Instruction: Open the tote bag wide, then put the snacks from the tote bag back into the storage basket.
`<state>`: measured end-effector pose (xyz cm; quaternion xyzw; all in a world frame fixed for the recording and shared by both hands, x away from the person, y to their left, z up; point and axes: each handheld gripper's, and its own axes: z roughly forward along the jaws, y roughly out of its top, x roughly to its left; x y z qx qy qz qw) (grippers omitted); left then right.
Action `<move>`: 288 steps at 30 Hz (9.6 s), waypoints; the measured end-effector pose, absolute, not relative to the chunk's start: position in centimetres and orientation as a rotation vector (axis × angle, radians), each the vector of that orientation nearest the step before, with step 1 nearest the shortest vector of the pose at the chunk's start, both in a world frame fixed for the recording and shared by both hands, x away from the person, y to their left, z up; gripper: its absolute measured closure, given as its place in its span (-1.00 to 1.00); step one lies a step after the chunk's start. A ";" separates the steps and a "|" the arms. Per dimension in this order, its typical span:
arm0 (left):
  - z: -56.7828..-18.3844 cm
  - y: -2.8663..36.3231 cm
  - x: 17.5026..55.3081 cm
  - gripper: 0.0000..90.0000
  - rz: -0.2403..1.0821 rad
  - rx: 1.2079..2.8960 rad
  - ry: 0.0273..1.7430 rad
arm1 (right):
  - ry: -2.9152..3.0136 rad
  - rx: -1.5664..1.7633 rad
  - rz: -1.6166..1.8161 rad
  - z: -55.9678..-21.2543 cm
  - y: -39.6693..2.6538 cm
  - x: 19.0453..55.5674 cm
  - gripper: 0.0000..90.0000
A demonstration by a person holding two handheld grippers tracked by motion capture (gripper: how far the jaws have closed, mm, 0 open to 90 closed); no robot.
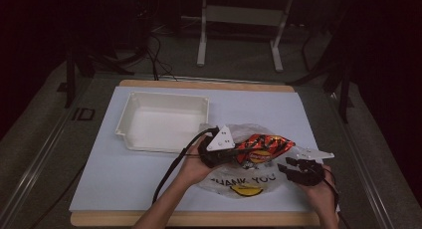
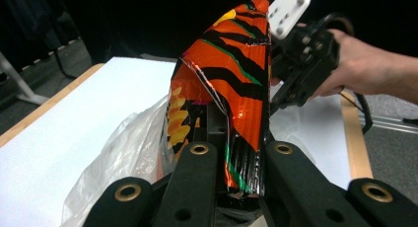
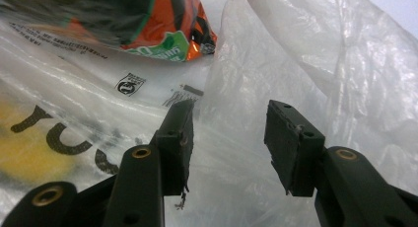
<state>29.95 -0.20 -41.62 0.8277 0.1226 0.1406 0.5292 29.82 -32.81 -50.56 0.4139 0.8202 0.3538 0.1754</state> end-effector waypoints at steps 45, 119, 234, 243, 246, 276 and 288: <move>-36.4 -1.3 29.3 0.95 0.160 1.830 0.231 | 2.215 1.192 1.125 -51.3 -33.5 28.9 0.15; -30.1 4.6 35.7 0.97 0.287 1.705 0.298 | 2.212 1.265 1.111 -53.0 -34.6 29.2 0.14; -39.2 17.4 45.3 0.76 0.367 1.807 0.880 | 2.218 1.275 1.112 -53.2 -34.7 29.1 0.13; -39.6 18.1 45.8 0.47 0.482 1.854 0.998 | 2.219 1.273 1.113 -53.2 -34.7 29.1 0.13; -39.8 18.0 45.9 0.33 0.525 1.878 1.041 | 2.219 1.275 1.113 -53.2 -34.7 29.1 0.13; -40.0 18.0 45.8 -0.51 0.886 1.908 1.330 | 2.223 1.276 1.111 -53.2 -34.7 29.0 0.13; -41.1 18.2 45.8 -0.46 0.849 1.908 1.342 | 2.225 1.276 1.111 -53.3 -34.6 29.1 0.13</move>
